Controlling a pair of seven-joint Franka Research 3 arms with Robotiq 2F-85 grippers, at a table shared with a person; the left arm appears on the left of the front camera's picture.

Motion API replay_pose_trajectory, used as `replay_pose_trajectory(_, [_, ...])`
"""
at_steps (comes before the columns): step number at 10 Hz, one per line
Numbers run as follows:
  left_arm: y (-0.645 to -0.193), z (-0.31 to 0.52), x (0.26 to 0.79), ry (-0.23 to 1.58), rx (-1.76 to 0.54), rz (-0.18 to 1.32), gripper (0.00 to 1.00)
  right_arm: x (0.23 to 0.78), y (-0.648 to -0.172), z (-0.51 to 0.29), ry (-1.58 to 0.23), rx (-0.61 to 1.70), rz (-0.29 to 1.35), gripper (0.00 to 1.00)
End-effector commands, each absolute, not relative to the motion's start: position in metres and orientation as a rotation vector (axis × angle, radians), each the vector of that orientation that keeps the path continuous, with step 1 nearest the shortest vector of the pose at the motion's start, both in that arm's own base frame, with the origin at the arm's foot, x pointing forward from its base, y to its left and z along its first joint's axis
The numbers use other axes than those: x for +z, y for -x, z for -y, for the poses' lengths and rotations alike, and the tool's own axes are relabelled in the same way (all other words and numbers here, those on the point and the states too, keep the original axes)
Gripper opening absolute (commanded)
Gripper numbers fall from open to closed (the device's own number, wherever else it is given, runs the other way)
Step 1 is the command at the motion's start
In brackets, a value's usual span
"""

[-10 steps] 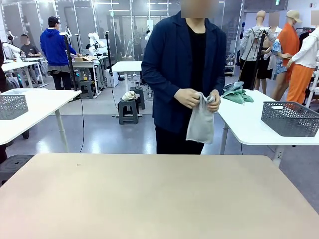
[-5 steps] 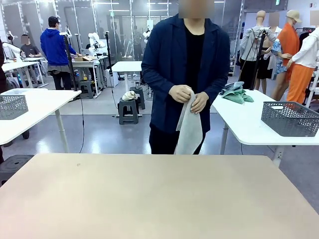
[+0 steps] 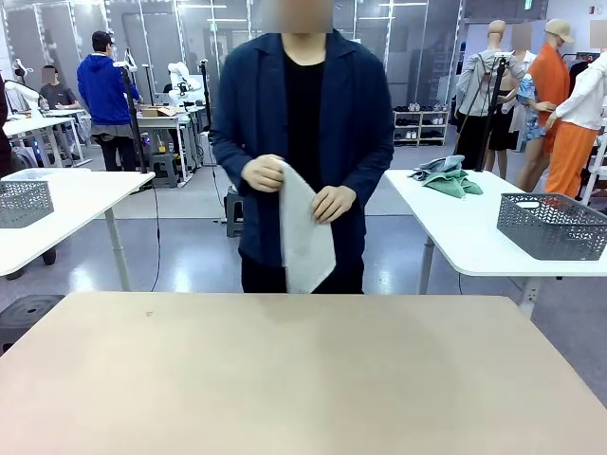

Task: Fold the towels and place them in the basket.
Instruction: When a person lays out a Towel with hook on the table, fold it in half twice.

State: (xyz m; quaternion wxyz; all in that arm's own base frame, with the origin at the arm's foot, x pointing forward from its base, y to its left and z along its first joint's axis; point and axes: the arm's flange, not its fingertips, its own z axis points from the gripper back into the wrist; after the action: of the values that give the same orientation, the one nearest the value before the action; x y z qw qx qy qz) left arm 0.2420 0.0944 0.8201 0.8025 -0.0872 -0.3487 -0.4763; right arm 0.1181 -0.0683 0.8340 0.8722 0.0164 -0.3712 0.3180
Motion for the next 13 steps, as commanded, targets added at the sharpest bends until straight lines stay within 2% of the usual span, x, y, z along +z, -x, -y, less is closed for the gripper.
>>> replay_pose_trajectory(1, [-0.2415, -0.0939, 0.8204, 0.193, -1.029, 0.751, 1.0, 0.8355, -0.1116, 0.0701, -0.032, 0.665, 0.787, 1.0])
replay_pose_trajectory(13, [-0.2415, -0.0939, 0.8204, 0.193, -1.029, 0.751, 1.0, 0.8355, -0.1116, 0.0701, -0.032, 0.665, 0.787, 1.0])
